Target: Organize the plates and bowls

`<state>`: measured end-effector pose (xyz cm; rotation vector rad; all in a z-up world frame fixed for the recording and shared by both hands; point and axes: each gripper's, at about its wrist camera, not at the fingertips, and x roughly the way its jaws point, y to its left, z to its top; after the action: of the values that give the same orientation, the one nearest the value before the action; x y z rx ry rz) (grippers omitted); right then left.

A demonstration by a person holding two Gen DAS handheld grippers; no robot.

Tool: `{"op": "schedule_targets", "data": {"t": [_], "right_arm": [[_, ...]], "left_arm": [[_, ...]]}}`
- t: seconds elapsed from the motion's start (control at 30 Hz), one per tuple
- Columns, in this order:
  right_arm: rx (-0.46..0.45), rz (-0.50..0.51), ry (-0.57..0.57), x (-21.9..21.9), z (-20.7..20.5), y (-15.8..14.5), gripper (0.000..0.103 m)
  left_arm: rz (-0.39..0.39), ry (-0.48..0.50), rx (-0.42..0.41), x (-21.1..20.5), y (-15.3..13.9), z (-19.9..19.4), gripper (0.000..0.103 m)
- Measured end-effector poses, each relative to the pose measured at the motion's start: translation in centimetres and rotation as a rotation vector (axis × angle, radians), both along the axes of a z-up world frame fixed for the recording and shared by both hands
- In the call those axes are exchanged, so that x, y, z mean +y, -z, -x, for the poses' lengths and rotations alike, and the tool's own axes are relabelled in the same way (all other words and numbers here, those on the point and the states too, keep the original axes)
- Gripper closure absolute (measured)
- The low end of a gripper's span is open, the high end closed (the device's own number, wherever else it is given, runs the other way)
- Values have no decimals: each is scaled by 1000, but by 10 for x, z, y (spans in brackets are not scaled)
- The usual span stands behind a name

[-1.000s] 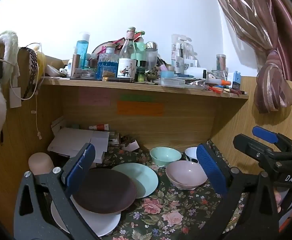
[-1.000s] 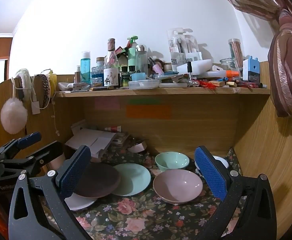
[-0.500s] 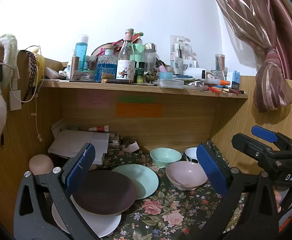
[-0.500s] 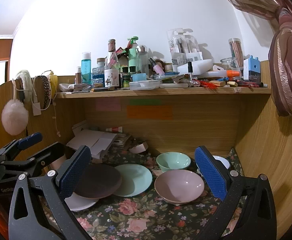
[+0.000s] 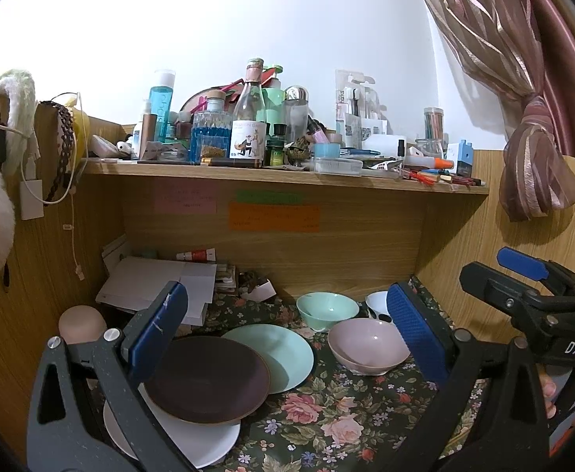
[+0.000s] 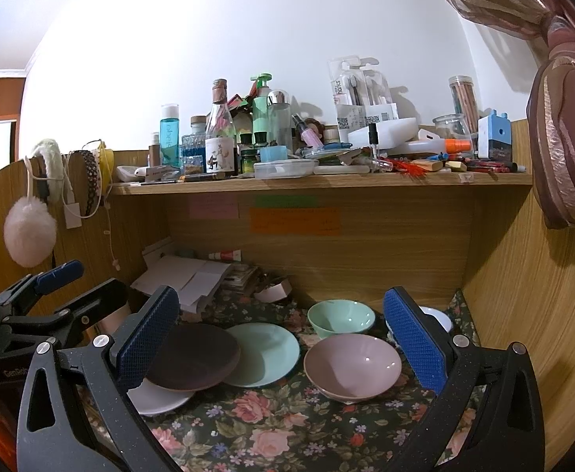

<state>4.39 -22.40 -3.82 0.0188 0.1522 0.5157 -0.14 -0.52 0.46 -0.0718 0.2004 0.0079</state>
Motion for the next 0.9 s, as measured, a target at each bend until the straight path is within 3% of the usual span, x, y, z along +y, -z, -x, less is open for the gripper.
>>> {"op": "schedule_targets", "data": {"t": [0.9], "right_arm": [[5, -6, 0, 2, 0, 0, 0]], "left_arm": [[-6, -1, -4, 0, 0, 1, 0]]}}
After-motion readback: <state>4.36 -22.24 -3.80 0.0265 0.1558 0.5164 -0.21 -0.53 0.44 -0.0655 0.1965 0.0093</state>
